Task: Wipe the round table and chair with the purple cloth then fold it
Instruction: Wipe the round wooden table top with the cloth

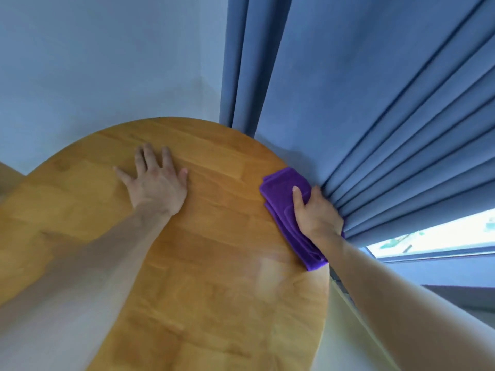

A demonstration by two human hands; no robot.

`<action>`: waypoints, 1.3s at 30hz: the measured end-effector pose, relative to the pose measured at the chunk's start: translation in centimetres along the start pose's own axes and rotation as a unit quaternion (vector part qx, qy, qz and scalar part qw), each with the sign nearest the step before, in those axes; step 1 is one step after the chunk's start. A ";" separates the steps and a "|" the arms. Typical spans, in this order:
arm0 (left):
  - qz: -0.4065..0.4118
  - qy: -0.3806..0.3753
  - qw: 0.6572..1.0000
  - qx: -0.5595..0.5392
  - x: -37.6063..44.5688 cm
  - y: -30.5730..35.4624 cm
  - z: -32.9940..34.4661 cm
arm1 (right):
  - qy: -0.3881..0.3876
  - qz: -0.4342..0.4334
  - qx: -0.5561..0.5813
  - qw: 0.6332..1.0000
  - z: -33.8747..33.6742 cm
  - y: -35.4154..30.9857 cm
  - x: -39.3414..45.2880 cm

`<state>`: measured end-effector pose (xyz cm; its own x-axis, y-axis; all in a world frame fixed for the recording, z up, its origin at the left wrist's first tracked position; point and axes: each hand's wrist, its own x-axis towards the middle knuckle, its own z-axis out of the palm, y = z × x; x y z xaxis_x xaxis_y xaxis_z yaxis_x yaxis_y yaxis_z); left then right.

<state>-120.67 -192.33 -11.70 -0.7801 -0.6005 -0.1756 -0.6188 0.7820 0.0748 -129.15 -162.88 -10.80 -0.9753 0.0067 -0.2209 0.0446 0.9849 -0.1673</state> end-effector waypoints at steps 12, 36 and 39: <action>0.294 0.019 0.956 -0.002 -7.9 7.9 1.9 | 0.015 -0.051 -0.015 0.998 -0.4 -3.0 2.7; 0.302 0.055 0.952 0.013 -8.6 7.8 3.2 | 0.026 0.283 0.128 0.950 2.8 4.0 -14.6; 0.310 0.057 0.949 -0.003 -8.7 7.8 3.2 | 0.036 0.277 0.118 0.953 3.1 4.2 -15.7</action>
<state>-118.39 -180.44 -12.69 -0.9992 -0.0393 0.0119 -0.0373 0.9901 0.1354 -112.98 -159.39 -11.04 -0.7997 0.5350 -0.2725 0.5964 0.7601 -0.2581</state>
